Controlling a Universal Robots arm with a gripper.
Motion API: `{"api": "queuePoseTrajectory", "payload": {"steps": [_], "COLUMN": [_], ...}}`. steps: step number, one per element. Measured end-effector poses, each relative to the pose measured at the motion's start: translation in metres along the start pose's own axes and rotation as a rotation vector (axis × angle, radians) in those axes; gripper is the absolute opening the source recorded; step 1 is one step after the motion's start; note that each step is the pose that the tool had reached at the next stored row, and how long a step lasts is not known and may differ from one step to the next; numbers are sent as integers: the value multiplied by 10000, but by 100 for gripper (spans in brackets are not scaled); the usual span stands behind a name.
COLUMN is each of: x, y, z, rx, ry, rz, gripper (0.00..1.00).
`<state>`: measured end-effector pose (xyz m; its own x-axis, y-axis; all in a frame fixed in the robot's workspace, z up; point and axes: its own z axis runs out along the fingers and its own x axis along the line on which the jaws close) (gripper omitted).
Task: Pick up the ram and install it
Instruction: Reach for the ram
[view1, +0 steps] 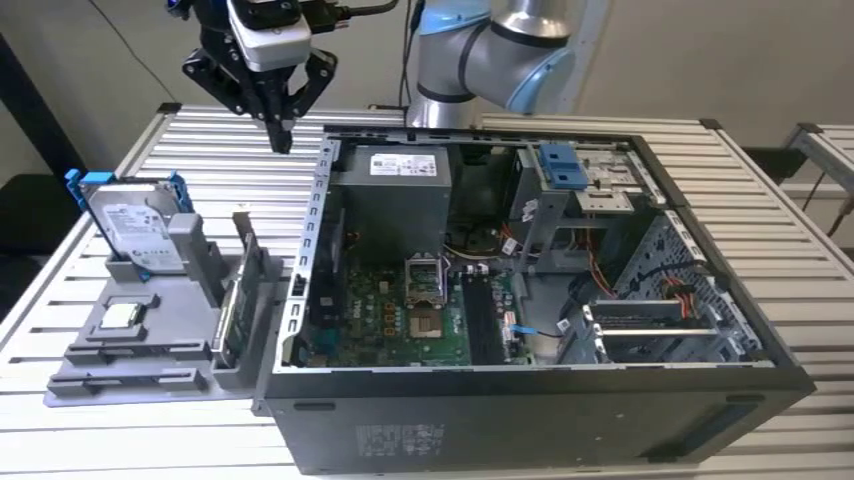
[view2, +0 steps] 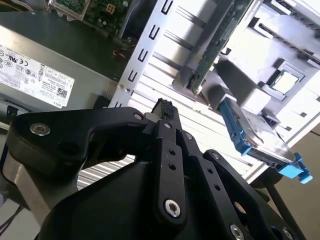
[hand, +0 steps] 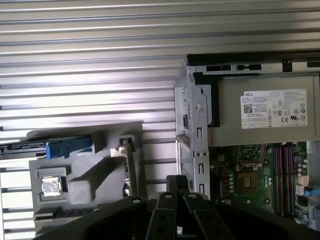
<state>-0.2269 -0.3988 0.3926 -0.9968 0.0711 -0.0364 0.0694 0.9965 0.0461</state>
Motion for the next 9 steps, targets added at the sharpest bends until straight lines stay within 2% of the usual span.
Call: {"api": "queuePoseTrajectory", "payload": {"steps": [9], "x": [141], "y": [-10], "z": [-6], "rx": [7], "ry": [-26], "rz": [-1], "gripper": [11]}}
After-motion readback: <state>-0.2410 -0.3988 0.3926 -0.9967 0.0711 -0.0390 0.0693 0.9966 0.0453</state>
